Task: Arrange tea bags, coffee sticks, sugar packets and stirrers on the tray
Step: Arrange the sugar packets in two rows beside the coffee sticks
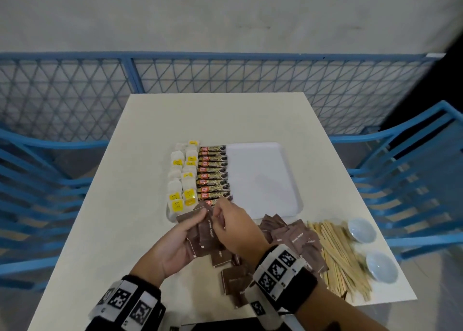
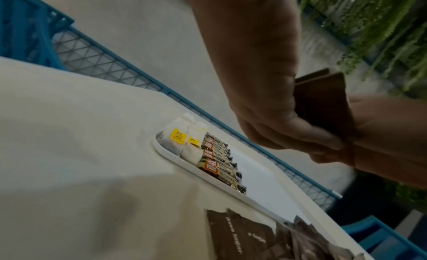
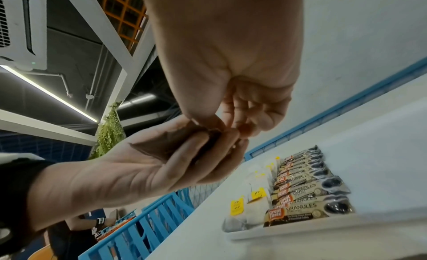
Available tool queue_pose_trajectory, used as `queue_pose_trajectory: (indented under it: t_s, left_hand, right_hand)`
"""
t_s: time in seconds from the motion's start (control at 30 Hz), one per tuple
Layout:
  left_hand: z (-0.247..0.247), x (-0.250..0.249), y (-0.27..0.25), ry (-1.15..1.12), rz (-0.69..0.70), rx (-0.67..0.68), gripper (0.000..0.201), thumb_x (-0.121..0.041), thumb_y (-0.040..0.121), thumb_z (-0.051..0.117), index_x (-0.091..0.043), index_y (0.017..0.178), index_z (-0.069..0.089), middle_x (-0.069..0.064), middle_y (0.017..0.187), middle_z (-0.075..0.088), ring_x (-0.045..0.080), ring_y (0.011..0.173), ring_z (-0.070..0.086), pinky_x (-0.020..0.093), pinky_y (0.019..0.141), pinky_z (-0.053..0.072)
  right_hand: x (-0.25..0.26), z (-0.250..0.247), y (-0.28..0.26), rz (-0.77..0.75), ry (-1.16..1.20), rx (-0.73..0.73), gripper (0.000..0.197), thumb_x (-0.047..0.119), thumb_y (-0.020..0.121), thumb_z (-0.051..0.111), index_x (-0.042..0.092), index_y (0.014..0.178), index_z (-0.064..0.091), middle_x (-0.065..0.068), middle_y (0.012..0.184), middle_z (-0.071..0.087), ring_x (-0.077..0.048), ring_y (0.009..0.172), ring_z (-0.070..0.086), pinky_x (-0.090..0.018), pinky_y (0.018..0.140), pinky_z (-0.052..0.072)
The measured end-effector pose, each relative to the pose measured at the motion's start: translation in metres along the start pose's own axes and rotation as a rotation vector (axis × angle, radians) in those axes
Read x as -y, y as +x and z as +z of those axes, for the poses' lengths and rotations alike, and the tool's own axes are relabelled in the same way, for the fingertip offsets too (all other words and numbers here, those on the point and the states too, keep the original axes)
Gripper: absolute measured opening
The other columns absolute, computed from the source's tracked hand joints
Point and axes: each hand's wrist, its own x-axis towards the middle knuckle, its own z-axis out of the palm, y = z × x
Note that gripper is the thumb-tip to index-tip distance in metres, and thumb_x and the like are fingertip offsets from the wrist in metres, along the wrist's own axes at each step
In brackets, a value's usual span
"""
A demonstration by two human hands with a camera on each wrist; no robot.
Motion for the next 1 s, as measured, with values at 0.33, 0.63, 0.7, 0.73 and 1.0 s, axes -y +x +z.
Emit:
queue_pose_trajectory:
  t_s: [0.33,0.63,0.7,0.73,1.0]
  left_hand:
    - [-0.028,0.013,-0.014,0.194,-0.003,-0.098,0.027,0.001,0.089,0.052,0.000,0.114,0.061,0.016,0.096,0.073,0.023,0.073,0.072,0.036,0.062,0.060]
    - [-0.036,0.028,-0.013,0.178,0.006,-0.176,0.027,0.004,0.090,0.047,-0.009,0.110,0.060,0.012,0.094,0.073,0.021,0.075,0.072,0.033,0.063,0.060]
    - [-0.032,0.030,-0.011,0.210,0.016,-0.196,0.026,0.005,0.091,0.047,-0.011,0.107,0.060,0.012,0.093,0.073,0.021,0.075,0.071,0.033,0.065,0.058]
    - [-0.029,0.031,-0.010,0.226,0.018,-0.208,0.026,0.005,0.091,0.046,-0.011,0.106,0.060,0.012,0.093,0.072,0.021,0.075,0.070,0.033,0.066,0.057]
    - [-0.013,0.036,0.001,0.285,0.043,-0.272,0.029,0.008,0.090,0.045,-0.006,0.111,0.060,0.012,0.092,0.069,0.022,0.080,0.063,0.029,0.069,0.053]
  right_hand:
    - [-0.043,-0.008,-0.050,0.162,-0.332,0.390,0.072,0.058,0.075,0.064,0.020,0.131,0.041,-0.002,0.128,0.042,-0.017,0.120,0.035,-0.037,0.106,0.033]
    - [-0.073,0.009,-0.067,0.090,-0.759,0.414,0.101,0.055,0.069,0.070,0.011,0.144,0.019,-0.009,0.147,0.022,-0.031,0.132,0.024,-0.049,0.111,0.022]
    - [-0.074,0.010,-0.063,0.071,-0.741,0.420,0.099,0.053,0.069,0.071,0.012,0.144,0.020,-0.009,0.146,0.024,-0.031,0.130,0.026,-0.047,0.109,0.025]
    - [-0.074,0.010,-0.061,0.059,-0.727,0.424,0.099,0.052,0.069,0.072,0.012,0.144,0.020,-0.009,0.146,0.025,-0.031,0.129,0.027,-0.047,0.108,0.025]
    - [-0.079,0.010,-0.046,-0.026,-0.740,0.462,0.077,0.043,0.076,0.069,0.006,0.133,0.034,-0.013,0.132,0.042,-0.030,0.120,0.036,-0.043,0.104,0.029]
